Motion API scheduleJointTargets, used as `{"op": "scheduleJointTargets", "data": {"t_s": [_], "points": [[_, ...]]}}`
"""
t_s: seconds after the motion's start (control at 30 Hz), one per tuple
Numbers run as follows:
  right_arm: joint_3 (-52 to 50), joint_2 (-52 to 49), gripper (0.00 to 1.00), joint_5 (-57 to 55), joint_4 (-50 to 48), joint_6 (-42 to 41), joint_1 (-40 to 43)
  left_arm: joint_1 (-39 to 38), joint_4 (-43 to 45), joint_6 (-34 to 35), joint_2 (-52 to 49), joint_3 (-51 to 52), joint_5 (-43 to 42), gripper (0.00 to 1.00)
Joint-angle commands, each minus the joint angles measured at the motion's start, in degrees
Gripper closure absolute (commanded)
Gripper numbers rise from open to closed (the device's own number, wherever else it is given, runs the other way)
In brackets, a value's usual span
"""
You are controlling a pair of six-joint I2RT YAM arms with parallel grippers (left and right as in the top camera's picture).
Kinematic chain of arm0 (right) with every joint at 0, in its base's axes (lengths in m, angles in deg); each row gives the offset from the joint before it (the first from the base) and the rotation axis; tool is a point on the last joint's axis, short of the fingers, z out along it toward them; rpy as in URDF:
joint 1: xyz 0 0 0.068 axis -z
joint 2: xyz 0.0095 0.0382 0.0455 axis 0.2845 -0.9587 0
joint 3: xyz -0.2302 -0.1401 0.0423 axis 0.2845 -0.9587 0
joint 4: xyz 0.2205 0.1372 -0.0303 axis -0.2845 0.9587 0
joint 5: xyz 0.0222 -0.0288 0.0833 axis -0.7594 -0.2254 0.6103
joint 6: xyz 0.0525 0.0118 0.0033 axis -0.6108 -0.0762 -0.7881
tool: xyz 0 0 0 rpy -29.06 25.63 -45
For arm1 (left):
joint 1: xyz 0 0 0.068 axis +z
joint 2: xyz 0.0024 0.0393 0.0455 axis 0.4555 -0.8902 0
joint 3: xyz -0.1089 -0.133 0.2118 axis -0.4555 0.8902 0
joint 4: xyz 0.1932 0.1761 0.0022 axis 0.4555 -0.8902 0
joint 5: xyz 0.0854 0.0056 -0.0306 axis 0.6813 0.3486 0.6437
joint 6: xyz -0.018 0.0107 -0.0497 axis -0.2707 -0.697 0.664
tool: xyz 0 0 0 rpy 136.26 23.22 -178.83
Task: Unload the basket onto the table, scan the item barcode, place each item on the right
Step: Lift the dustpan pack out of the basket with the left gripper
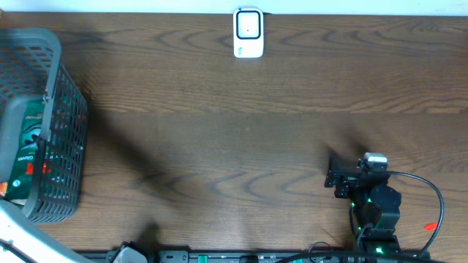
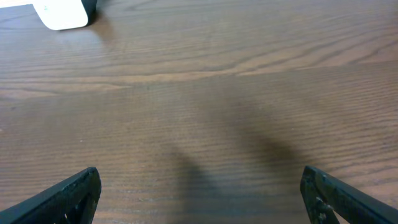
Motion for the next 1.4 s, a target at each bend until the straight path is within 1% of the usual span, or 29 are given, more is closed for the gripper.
{"op": "scheduleJointTargets", "data": {"t_s": [0.0,0.07,0.2,0.4,0.53,0.67,0.7,0.87,0.97,1.1,1.17,1.27,1.37], "points": [[-0.1,-0.1,0.01,-0.4,-0.5,0.3,-0.2,-2.6,2.6,7.1,2.6,-0.5,-9.1,0.81],[-0.1,-0.1,0.01,-0.4,-0.6,0.3,-0.2,-4.9,3.4,8.9,3.3,-0.5,-10.7,0.81],[-0.1,-0.1,0.01,-0.4,-0.8,0.3,-0.2,-12.2,3.5,8.9,3.4,-0.5,-14.3,0.81],[-0.1,-0.1,0.01,-0.4,-0.9,0.3,-0.2,-25.4,2.8,8.9,1.9,-0.5,-14.3,0.82],[-0.1,-0.1,0.01,-0.4,-1.1,0.3,-0.2,-33.7,-0.2,8.6,-1.4,-0.5,-14.1,0.81],[-0.1,-0.1,0.01,-0.4,-1.4,-1.4,-0.2,-41.0,-6.6,4.1,-7.3,-0.5,-13.4,0.81],[-0.1,-0.1,0.01,-0.4,-1.5,-1.6,-0.2,-42.4,-8.3,3.1,-8.9,-0.5,-12.4,0.81],[-0.1,-0.1,0.01,-0.4,-1.4,-1.6,-0.2,-49.2,-15.8,-1.6,-17.1,-0.5,-2.3,0.81],[-0.1,-0.1,0.01,-0.4,-1.3,-1.6,-0.2,-52.2,-18.4,-3.2,-21.3,-0.5,0.6,0.81],[-0.1,-0.1,0.01,-0.4,-1.2,-1.6,-0.2,-55.3,-22.5,-3.3,-25.6,-0.5,5.7,0.81],[-0.1,-0.1,0.01,-0.4,-1.2,-1.6,-0.2,-56.5,-24.5,-3.2,-26.8,-0.5,10.3,0.81],[-0.1,-0.1,0.01,-0.4,-1.0,-1.6,-0.2,-58.0,-27.0,-3.2,-27.0,-0.5,20.3,0.81],[-0.1,-0.1,0.01,-0.4,-1.0,-1.6,-0.2,-58.8,-28.5,-3.2,-26.4,-0.4,28.5,0.81]]}}
